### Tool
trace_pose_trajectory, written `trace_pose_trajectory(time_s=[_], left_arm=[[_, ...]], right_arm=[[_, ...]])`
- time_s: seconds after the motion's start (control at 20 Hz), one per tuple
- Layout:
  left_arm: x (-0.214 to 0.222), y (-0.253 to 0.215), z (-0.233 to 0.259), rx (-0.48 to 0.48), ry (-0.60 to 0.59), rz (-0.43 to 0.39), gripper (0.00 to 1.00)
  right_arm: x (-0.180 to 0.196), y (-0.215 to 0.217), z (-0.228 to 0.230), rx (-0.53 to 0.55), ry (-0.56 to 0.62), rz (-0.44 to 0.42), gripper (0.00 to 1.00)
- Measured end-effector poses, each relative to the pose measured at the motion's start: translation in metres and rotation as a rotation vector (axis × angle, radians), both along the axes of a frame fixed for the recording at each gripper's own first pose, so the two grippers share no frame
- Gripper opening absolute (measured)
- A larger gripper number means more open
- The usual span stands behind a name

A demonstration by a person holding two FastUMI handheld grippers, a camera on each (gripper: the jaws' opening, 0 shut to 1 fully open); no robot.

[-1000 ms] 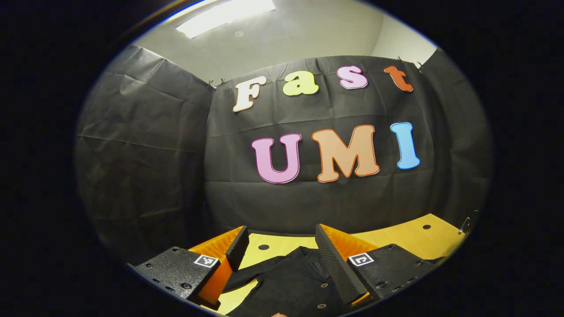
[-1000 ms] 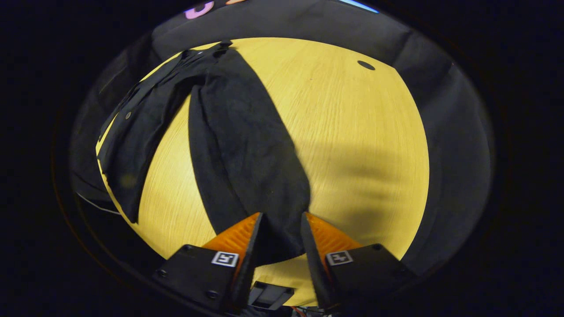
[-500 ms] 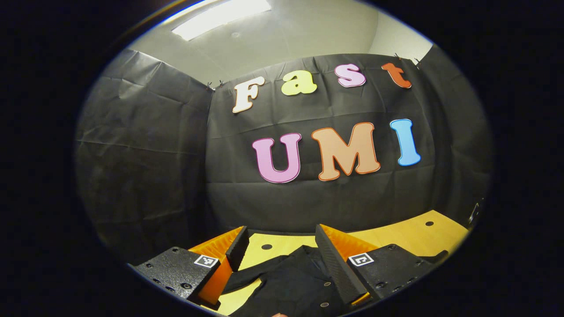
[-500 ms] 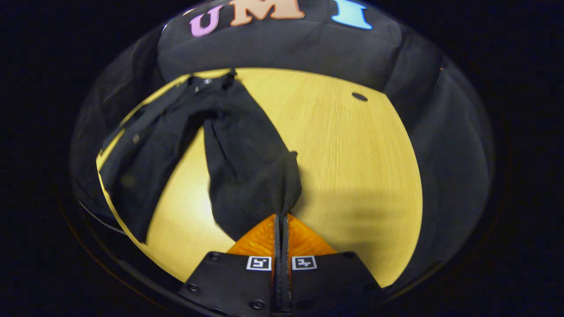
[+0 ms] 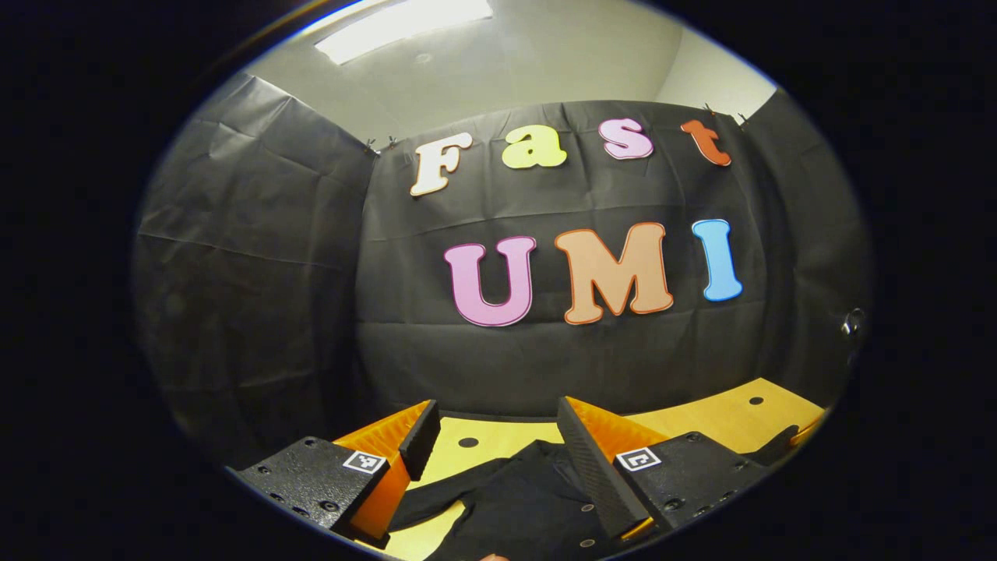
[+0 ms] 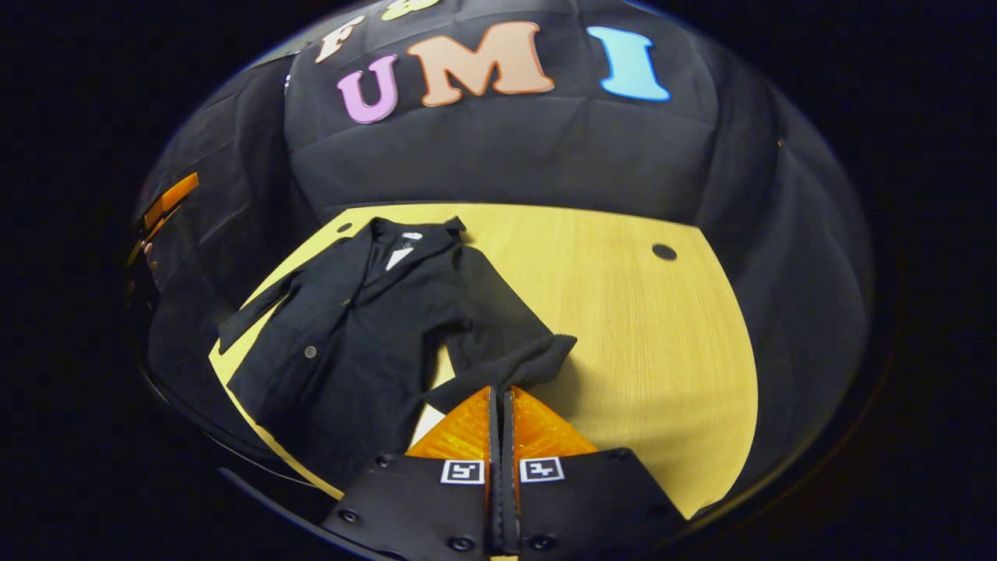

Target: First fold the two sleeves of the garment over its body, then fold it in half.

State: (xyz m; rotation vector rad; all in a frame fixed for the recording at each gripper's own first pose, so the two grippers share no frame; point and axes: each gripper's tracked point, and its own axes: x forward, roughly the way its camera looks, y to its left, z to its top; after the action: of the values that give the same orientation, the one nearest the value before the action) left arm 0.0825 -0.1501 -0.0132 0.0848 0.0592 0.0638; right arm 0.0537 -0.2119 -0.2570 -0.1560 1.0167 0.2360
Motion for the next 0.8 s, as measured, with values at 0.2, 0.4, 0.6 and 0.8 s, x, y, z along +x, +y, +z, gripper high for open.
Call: trace_pose_trajectory(time_s=[0.2,0.4,0.6,0.8], left_arm=[[0.006,0.037,-0.003,-0.003,-0.006,0.017,0.91],[0.005,0.076,-0.006,-0.024,-0.008,0.049,0.91],[0.002,0.114,-0.015,-0.045,0.003,0.084,0.91],[-0.002,0.149,-0.022,-0.041,0.015,0.11,0.93]], right_arm=[[0.024,0.04,0.031,-0.057,-0.05,0.079,0.02],[0.04,0.088,0.043,-0.065,-0.07,0.135,0.02],[0.053,0.144,0.05,-0.035,-0.089,0.188,0.02],[0.063,0.196,0.048,-0.007,-0.098,0.237,0.02]])
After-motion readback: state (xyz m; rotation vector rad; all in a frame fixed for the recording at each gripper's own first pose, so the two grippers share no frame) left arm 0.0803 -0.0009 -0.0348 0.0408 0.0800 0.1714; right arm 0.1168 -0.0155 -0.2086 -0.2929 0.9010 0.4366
